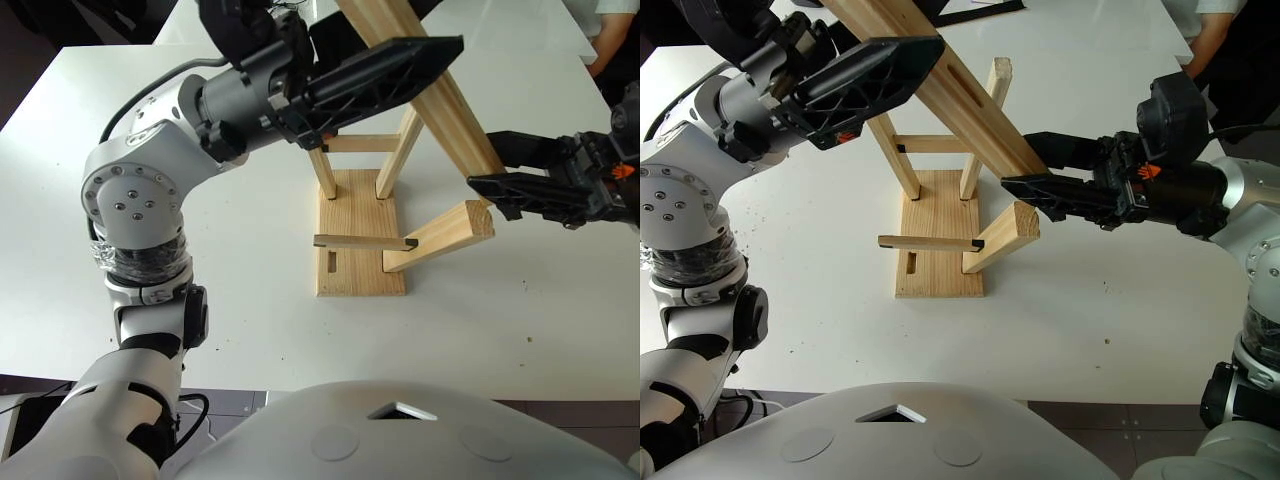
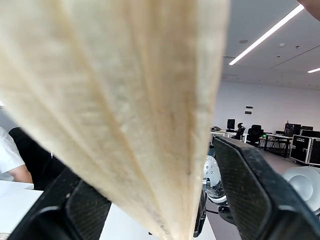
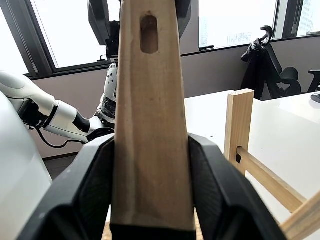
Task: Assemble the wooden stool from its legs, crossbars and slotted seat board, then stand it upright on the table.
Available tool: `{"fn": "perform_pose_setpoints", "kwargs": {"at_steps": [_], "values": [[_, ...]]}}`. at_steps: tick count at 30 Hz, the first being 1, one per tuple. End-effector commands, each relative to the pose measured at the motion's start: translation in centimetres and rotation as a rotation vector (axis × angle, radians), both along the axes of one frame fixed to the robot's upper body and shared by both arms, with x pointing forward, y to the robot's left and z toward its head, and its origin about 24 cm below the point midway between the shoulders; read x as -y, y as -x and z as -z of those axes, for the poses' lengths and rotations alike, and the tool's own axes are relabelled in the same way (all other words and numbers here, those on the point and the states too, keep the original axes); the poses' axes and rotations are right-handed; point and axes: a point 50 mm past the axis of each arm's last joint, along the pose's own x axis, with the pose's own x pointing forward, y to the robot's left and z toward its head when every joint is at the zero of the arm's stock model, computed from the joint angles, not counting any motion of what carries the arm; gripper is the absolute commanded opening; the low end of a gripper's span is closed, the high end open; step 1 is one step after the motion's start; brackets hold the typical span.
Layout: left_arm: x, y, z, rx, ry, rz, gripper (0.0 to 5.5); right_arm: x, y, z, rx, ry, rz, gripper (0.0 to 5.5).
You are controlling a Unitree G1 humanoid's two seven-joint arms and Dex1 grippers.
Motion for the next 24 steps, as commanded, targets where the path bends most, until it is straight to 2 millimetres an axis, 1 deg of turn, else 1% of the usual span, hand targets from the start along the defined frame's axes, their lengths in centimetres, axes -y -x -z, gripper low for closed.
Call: {"fn": "perform_pose_setpoints", "kwargs": {"at_steps": [1,3,6,8,15,17,20,21,24], "values": [[0.1,0.7,0.1,0.047,-0.038,0.045,3.00,-0.1,0.1,-0.1,0.018,0.014,0.007,2.06],[-0.2,0.9,0.2,0.053,-0.041,0.060,2.68,-0.1,0.1,-0.1,0.021,0.014,0.008,2.06],[-0.5,0.8,0.4,0.051,-0.052,0.051,2.25,-0.1,0.1,-0.3,0.029,0.015,0.009,2.06],[-0.7,0.5,0.5,0.052,-0.063,0.039,2.05,-0.1,0.0,-0.4,0.036,0.016,0.011,2.06],[-0.8,0.0,0.8,0.047,-0.069,0.019,2.05,-0.1,-0.2,-1.0,0.057,0.011,0.008,2.06],[-0.8,-0.2,0.5,0.046,-0.046,0.017,2.05,-0.2,-0.2,-1.0,0.063,0.015,0.006,2.06],[-0.9,-0.5,-0.6,0.038,0.021,0.014,2.05,-0.3,-0.5,-0.7,0.065,0.037,0.036,2.06],[-1.1,-0.7,-1.0,0.036,0.046,0.008,2.05,-0.3,-0.7,-0.6,0.065,0.045,0.048,2.43],[-1.6,-1.5,-2.4,0.026,0.120,-0.020,2.05,-0.1,-1.0,-0.4,0.058,0.045,0.081,2.94]]}}
